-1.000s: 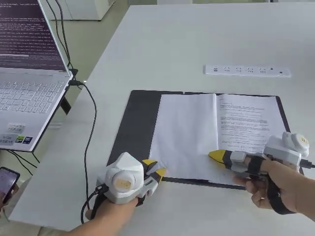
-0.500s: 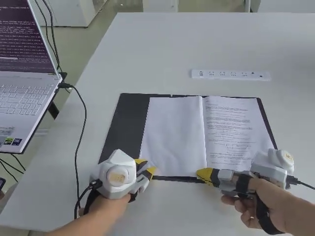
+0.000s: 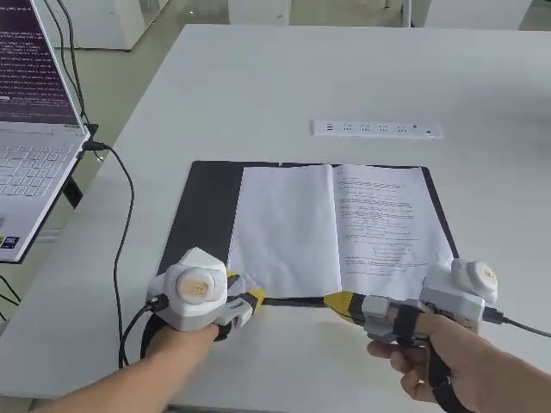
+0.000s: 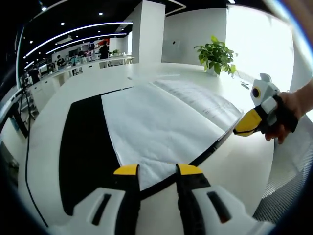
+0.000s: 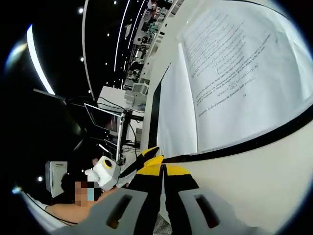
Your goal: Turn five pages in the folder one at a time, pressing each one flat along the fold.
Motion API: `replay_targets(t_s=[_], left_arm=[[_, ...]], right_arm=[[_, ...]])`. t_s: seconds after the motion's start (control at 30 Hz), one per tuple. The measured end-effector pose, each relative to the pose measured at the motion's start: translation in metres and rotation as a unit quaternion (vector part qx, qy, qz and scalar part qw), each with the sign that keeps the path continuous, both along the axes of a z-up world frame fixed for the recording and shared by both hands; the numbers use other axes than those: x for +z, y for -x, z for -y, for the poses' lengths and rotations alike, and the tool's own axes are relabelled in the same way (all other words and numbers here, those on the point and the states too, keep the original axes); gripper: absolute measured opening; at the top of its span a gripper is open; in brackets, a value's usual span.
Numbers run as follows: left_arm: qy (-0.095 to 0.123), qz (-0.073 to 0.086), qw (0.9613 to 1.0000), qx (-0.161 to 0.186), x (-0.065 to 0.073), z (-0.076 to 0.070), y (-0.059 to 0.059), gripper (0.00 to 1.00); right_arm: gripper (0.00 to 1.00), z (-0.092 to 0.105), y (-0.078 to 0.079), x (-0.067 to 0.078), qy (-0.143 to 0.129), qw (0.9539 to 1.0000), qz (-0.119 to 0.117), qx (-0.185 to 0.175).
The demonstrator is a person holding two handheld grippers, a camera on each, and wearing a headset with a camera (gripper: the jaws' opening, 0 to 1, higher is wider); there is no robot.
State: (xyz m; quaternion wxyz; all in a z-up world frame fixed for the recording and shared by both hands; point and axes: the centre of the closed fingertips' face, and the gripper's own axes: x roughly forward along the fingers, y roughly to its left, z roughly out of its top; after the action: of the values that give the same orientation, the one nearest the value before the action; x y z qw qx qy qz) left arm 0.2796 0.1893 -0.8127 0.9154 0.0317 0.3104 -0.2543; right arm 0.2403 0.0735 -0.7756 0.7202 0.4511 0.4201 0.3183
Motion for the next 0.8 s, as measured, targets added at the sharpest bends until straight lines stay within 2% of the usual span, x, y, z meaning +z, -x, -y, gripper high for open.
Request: replay_targets(t_s=[0.03, 0.07, 0.13, 0.23, 0.3, 0.33, 0.43, 0.5, 0.57, 0.6, 0.63, 0.73, 0.77, 0.8], left_arm=[[0.007, -0.007, 0.9999, 0.004, 0.001, -0.001, 0.002, 0.27], [0.012, -0.008, 0.9999, 0.006, 0.003, -0.002, 0.003, 0.27], [0.02, 0.001, 0.9998, 0.01, 0.011, -0.005, 0.005, 0.28], [0.025, 0.001, 0.9996, 0.01, 0.021, -0.006, 0.009, 0.31], [0.027, 0.0, 0.9996, 0.007, 0.029, -0.007, 0.012, 0.31], [0.027, 0.007, 0.9996, 0.006, 0.034, -0.008, 0.014, 0.32], [0.036, 0.007, 0.9993, 0.004, 0.046, -0.01, 0.02, 0.33], [0.038, 0.008, 0.9992, 0.003, 0.052, -0.012, 0.024, 0.34], [0.044, 0.012, 0.9989, 0.002, 0.063, -0.015, 0.031, 0.37], [0.047, 0.011, 0.9988, 0.003, 0.068, -0.017, 0.035, 0.37], [0.053, 0.009, 0.9985, 0.007, 0.072, -0.019, 0.038, 0.38], [0.066, 0.018, 0.9976, 0.013, 0.088, -0.027, 0.047, 0.39], [0.068, 0.021, 0.9974, 0.013, 0.094, -0.029, 0.052, 0.4], [0.069, 0.023, 0.9973, 0.013, 0.098, -0.03, 0.054, 0.41]], right_arm=[[0.0, 0.004, -0.001, 0.003, 0.008, 0.9999, 0.009, -0.006], [0.0, 0.007, -0.002, 0.006, 0.013, 0.9997, 0.015, -0.013], [0.05, 0.017, -0.005, 0.009, 0.019, 0.9991, 0.019, -0.031], [0.07, 0.028, -0.003, 0.015, 0.031, 0.9982, 0.031, -0.041], [0.1, 0.036, -0.002, 0.018, 0.058, 0.9961, 0.056, -0.035], [0.11, 0.04, 0.001, 0.023, 0.073, 0.9944, 0.072, -0.026], [0.14, 0.049, 0.004, 0.036, 0.097, 0.9903, 0.097, -0.022], [0.17, 0.057, 0.003, 0.044, 0.115, 0.9856, 0.122, -0.025], [0.2, 0.065, 0.006, 0.054, 0.128, 0.9826, 0.131, -0.029], [0.21, 0.071, 0.007, 0.06, 0.141, 0.9782, 0.149, -0.031], [0.22, 0.074, 0.008, 0.065, 0.147, 0.9758, 0.158, -0.034], [0.23, 0.088, 0.013, 0.082, 0.175, 0.9653, 0.188, -0.048], [0.23, 0.094, 0.014, 0.09, 0.186, 0.96, 0.202, -0.056], [0.23, 0.098, 0.015, 0.093, 0.189, 0.9584, 0.205, -0.062]])
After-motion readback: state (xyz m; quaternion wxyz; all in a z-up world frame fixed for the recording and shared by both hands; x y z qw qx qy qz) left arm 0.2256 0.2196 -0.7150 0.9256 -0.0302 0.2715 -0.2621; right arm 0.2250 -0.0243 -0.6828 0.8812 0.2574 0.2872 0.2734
